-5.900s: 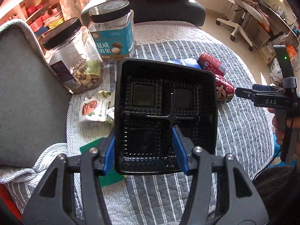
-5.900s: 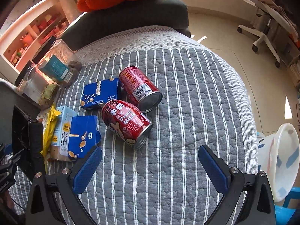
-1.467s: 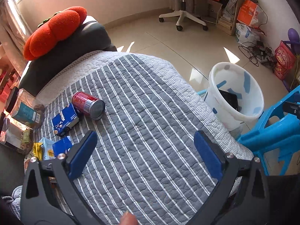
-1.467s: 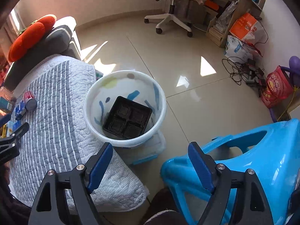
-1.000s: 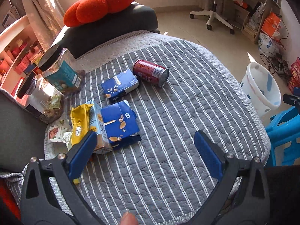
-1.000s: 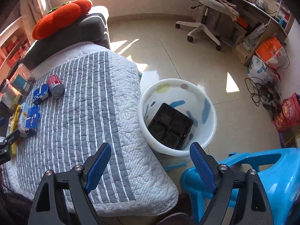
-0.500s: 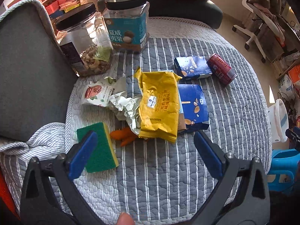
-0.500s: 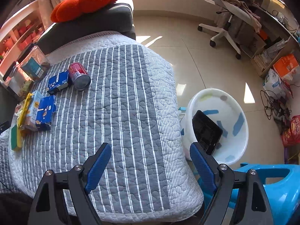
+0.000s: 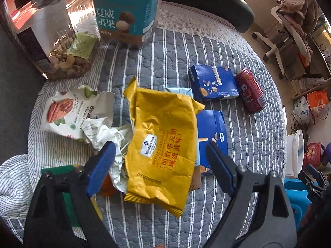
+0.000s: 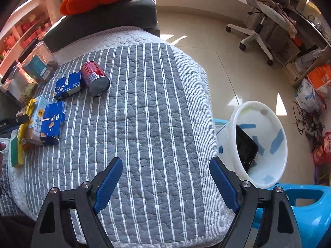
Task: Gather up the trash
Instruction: 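Move the left gripper back to the quilt and grasp the yellow snack bag, then grasp the blue almond snack box with the right gripper while the left gripper holds the yellow bag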
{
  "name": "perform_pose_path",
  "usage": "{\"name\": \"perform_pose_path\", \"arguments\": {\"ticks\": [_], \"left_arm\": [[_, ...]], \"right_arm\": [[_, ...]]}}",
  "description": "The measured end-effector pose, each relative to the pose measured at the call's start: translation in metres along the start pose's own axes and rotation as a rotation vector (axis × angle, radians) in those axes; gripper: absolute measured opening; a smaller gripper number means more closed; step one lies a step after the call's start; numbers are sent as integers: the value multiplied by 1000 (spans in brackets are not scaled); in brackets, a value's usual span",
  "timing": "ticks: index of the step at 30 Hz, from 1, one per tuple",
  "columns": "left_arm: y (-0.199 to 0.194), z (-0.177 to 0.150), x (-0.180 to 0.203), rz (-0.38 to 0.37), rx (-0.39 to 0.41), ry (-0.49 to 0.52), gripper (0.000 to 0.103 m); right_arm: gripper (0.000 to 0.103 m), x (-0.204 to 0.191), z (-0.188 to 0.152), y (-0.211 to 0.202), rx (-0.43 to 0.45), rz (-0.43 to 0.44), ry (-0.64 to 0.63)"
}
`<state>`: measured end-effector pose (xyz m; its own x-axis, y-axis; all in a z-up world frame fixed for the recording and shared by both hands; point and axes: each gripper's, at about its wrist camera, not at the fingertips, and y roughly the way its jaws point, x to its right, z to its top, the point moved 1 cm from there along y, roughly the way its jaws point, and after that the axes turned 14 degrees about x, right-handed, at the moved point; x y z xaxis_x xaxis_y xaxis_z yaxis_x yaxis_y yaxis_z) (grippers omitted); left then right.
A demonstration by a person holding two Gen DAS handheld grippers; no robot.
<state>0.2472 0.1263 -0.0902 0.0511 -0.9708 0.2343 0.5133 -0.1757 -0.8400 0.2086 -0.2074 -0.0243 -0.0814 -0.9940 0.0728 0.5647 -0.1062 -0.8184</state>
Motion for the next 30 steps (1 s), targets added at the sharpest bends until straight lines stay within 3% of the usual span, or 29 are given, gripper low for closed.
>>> {"name": "perform_pose_path", "arguments": {"ticks": [4,6,8,11,15,21,30], "left_arm": [[4,5,-6,-65,-4,-72,79],[6,5,-7,-117,-26,-96,59],[5,3,-6,-111,-27,-78,57],[-1,2,-8,-106,-19,-67,44],[-18,4,-14,-100,18,-61,43],[-46,4,-15,-19,74,12,43],[-82,-2,-23,-22,141,62,43]], "right_arm": [[87,-8,3,6,-6,6,5],[87,-13,4,8,-8,7,4],[87,-19,6,11,-8,10,1],[87,-33,9,16,-11,19,-3],[87,-59,13,26,-17,43,-15],[87,-112,22,42,-16,115,-38],[87,-200,21,88,-73,259,-47]]}}
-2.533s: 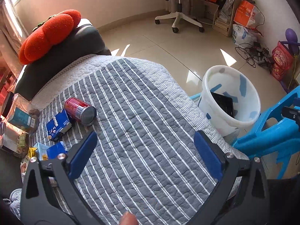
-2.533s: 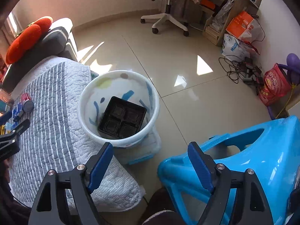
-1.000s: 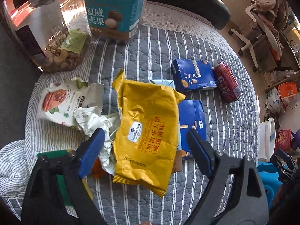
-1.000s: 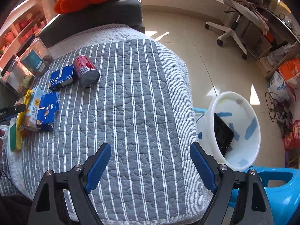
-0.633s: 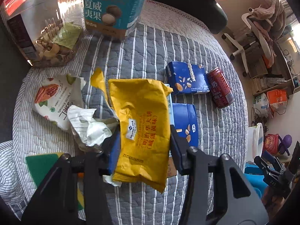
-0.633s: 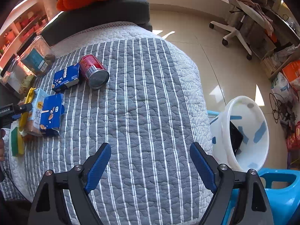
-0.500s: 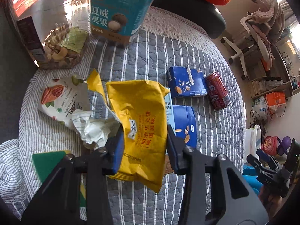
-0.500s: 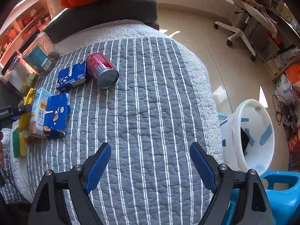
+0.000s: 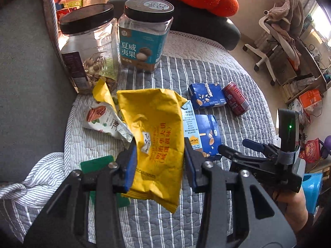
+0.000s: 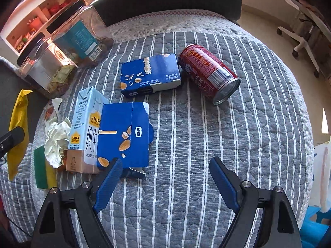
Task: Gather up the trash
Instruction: 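Grasp the blue almond snack box with the right gripper while the left gripper holds the yellow bag, then carry the blue box and yellow bag over the white bucket with both grippers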
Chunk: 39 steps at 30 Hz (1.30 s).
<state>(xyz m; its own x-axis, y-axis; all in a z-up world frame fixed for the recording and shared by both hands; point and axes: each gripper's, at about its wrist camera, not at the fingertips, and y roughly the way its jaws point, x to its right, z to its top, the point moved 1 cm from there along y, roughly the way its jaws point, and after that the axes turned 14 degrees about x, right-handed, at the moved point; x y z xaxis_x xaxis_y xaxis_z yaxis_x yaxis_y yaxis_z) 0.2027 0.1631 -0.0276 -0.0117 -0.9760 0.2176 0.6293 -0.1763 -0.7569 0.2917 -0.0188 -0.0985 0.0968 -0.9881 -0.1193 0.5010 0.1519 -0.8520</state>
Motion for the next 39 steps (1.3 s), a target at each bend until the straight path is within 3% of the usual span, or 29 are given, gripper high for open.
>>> {"name": "perform_pose_path", "arguments": {"ticks": [10,16,18,28,39], "left_arm": [[-2,-1,-18,44,-3,8,43],[-3,-1,-18,41,-6,11,43],[-4,-2,-17,42,-6,16,43],[-2,-5,8,35,-6,69,43],[5,-8,77,-24,0,181,42]], "right_arm": [[87,-31,4,42,-38,51,55],[87,-48,0,54,-23,-4,-17],[72,-47,-1,50,-12,-14,-24],[71,-15,4,-6,54,-14,-10],[71,77,-4,-76,99,-93,60]]}}
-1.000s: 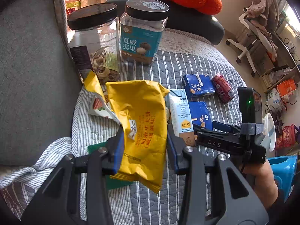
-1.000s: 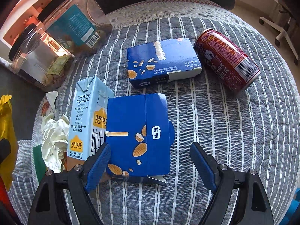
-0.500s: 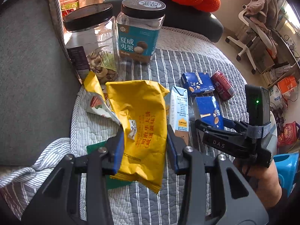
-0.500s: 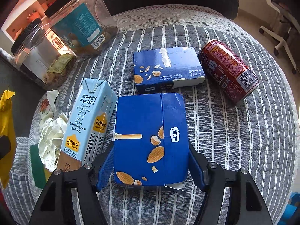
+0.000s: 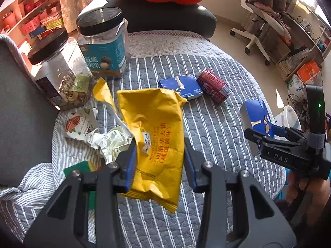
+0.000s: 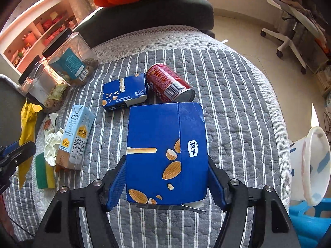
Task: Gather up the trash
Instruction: 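Carry the blue box and yellow bag over the white bucket with both grippers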
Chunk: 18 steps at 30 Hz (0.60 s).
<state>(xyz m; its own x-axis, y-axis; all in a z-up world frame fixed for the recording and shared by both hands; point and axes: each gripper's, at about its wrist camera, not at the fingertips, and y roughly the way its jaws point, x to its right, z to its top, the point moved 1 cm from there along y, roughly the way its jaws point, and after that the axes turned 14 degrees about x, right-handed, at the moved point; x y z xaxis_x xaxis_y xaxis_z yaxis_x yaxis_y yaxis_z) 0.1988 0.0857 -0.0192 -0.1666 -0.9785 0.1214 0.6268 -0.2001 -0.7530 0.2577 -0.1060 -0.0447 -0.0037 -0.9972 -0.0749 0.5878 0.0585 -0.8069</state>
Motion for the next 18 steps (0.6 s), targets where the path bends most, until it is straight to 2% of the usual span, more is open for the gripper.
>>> {"name": "perform_pose_path", "arguments": {"ticks": [18], "left_arm": [[25,10,116,-88,-9,136,42]], "right_arm": [[71,147,-9,-71,61,-137,155]]}}
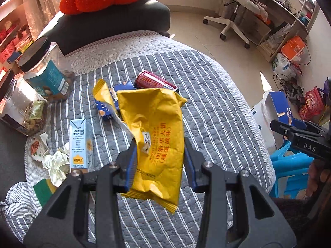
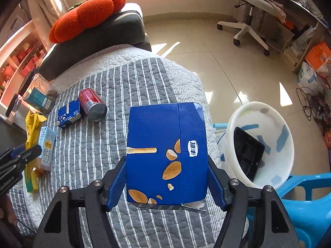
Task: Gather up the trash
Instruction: 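Carry the blue box and yellow bag over the white bucket with both grippers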
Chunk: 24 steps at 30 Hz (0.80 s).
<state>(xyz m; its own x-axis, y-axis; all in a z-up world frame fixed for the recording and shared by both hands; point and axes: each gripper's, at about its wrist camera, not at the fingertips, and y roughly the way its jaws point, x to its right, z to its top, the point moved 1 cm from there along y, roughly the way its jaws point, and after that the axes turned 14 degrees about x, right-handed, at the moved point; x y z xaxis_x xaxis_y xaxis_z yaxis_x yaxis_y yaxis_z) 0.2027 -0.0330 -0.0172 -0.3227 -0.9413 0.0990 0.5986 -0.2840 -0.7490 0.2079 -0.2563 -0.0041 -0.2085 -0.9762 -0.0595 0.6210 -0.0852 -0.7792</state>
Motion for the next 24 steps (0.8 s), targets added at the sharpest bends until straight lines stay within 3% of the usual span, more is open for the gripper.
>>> {"name": "perform_pose_path", "arguments": {"ticks": [16,24], "left_arm": [[28,9,86,-74,-12,81,42],[41,11,111,-103,-18,96,42]], "right_arm": [[71,149,6,-13,6,-140,203],[77,193,1,5,-35,-190,321]]}}
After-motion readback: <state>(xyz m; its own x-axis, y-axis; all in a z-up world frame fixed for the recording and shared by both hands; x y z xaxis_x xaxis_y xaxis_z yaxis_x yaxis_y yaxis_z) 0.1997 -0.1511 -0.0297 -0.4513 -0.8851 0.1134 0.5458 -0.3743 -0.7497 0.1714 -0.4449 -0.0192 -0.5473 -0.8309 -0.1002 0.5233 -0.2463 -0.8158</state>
